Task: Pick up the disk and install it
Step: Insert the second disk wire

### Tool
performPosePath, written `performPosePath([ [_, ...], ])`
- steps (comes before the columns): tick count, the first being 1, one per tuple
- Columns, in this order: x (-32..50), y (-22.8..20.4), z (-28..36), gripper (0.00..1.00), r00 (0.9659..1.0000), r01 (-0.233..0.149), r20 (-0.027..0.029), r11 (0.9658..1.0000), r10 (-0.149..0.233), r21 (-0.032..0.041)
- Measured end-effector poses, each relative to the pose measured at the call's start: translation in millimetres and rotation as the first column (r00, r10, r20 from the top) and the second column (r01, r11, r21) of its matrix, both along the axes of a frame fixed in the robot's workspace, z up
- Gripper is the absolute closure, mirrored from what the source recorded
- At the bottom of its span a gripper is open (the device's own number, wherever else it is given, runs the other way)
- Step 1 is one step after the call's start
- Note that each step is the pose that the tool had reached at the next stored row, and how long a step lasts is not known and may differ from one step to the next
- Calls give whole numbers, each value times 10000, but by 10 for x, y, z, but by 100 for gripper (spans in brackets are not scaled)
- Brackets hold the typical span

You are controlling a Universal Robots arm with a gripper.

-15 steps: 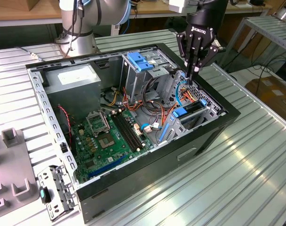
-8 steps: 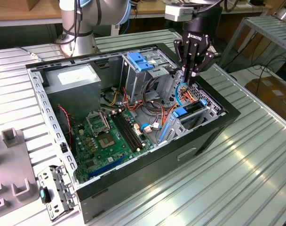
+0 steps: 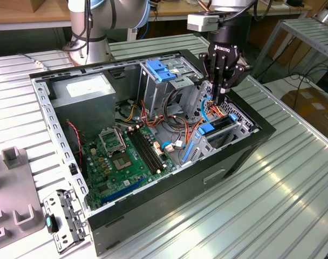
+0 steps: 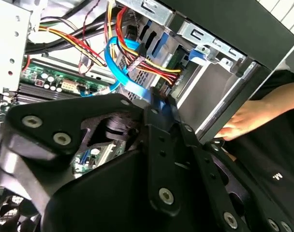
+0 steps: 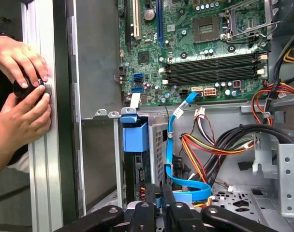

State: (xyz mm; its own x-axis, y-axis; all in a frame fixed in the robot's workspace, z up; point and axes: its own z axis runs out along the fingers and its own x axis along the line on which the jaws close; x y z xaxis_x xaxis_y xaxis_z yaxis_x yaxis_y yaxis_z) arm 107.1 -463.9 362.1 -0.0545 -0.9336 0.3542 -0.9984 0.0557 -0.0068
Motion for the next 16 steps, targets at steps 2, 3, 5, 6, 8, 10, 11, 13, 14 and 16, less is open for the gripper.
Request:
performPosePath([
  [2, 0, 0, -11, 78, 10000, 0, 0, 10000, 0, -34],
  [3, 0, -1, -12, 84, 10000, 1, 0, 10000, -1, -30],
  [5, -1, -15, -14, 84, 10000, 0, 4, 10000, 0, 42],
  [6, -3, -39, -13, 84, 10000, -6, 7, 9999, 6, 156],
  [8, -6, -79, -15, 84, 10000, -17, 15, 9992, 17, 402],
  [10, -7, -127, -18, 84, 10000, -29, 24, 9977, 28, 675],
  [11, -7, -153, -20, 84, 10000, -39, 30, 9966, 36, 823],
  [13, -8, -198, -22, 84, 10000, -53, 39, 9938, 49, 1108],
  [14, -9, -229, -25, 84, 10000, -62, 45, 9918, 56, 1280],
  [16, -10, -271, -30, 84, 10000, -70, 52, 9891, 63, 1474],
])
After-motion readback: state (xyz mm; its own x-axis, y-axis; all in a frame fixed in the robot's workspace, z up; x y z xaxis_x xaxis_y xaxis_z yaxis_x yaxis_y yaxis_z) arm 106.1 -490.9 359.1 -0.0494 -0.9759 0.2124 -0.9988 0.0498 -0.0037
